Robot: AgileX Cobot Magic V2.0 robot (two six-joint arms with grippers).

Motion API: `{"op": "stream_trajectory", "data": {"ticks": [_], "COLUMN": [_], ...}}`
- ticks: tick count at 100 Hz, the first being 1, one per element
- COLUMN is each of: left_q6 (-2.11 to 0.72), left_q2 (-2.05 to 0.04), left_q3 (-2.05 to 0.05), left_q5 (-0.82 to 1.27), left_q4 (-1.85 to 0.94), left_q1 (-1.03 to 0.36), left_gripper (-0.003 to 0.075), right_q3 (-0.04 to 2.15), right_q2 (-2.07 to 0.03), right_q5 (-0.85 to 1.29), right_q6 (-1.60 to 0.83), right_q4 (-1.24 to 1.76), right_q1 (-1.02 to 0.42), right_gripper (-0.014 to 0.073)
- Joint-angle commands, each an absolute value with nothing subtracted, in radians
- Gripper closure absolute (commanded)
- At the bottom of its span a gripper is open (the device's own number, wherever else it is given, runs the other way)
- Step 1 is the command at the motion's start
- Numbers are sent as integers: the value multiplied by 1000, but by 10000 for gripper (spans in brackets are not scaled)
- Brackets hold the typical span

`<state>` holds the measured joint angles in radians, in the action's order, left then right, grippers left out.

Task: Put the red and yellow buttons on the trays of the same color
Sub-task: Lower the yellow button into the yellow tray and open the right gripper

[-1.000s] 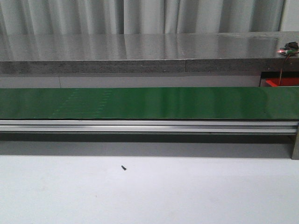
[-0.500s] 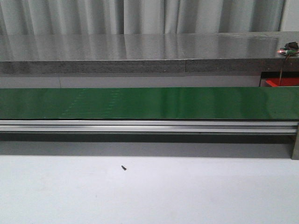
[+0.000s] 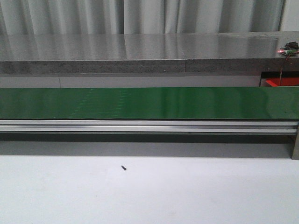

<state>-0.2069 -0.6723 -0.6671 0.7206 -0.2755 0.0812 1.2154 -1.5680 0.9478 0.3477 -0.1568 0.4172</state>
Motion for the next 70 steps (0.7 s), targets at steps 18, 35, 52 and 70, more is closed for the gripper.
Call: {"op": "stream_trajectory", "data": {"ticks": [18,35,52,70], "left_q6": [-201,-201,-201,-201], "left_q2": [-670,-670,-670,-670], "left_q3": [-692,-692,-692,-692], "left_q5": [662,662,662,662], "left_q4": [-295,-295,-295,-295], "left_q1": [74,74,74,74], "left_gripper": [740,740,740,740], "right_q3": [1221,1145,1077,1047], "right_q2": [-1604,-1607,-1617,-1632], "right_q5": [916,861,797,756], "right_q6": [335,335,335,335], "right_q4": [-149,-131,-119,-119], "right_q1": [449,480,496,496], "right_gripper": [349,349,349,349]}}
